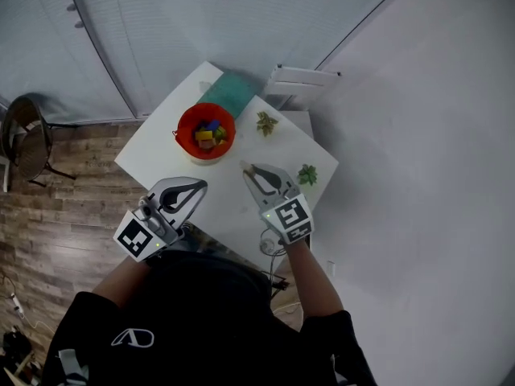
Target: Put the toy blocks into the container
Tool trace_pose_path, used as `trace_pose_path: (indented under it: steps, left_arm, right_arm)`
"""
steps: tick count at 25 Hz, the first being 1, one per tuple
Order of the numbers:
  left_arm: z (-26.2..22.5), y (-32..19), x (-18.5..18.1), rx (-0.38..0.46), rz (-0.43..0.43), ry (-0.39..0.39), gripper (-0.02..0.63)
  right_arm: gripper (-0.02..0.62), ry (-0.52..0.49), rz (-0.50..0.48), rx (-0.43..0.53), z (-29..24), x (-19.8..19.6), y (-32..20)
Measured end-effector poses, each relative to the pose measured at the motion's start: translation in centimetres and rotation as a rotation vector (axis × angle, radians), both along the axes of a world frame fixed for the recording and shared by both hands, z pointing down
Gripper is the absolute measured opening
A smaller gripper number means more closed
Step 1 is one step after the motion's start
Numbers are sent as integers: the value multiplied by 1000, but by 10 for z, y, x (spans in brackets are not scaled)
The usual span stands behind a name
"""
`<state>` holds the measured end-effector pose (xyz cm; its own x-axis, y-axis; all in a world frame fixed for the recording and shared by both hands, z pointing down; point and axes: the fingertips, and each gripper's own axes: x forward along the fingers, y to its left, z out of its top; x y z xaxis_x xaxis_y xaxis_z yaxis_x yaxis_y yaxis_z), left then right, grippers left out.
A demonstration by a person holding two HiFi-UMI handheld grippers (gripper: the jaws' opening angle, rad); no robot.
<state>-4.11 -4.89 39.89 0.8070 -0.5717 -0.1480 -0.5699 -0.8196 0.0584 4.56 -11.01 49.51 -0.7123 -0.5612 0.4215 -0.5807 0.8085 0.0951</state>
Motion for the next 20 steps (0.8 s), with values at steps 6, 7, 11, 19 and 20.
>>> trace_pose_path:
  steps: [6,7,11,19,20]
  left_arm:
    - [-12,-3,12,32,28,0,6]
    - [-14,-3,14,38,32,0,6]
    - [-20,-4,19,49,39,4,5]
    - [-21,-7,18,48,41,3,5]
    - [-22,-6,17,47,40,2,6]
  right_arm:
    - [66,-183,86,118,-64,12,16]
    - [66,-204,91,143,-73,12,21]
    - [67,-337,148,222,-102,22,34]
    - [66,-427,214,270,-114,38,39]
    - [66,-421,213,272,-114,38,39]
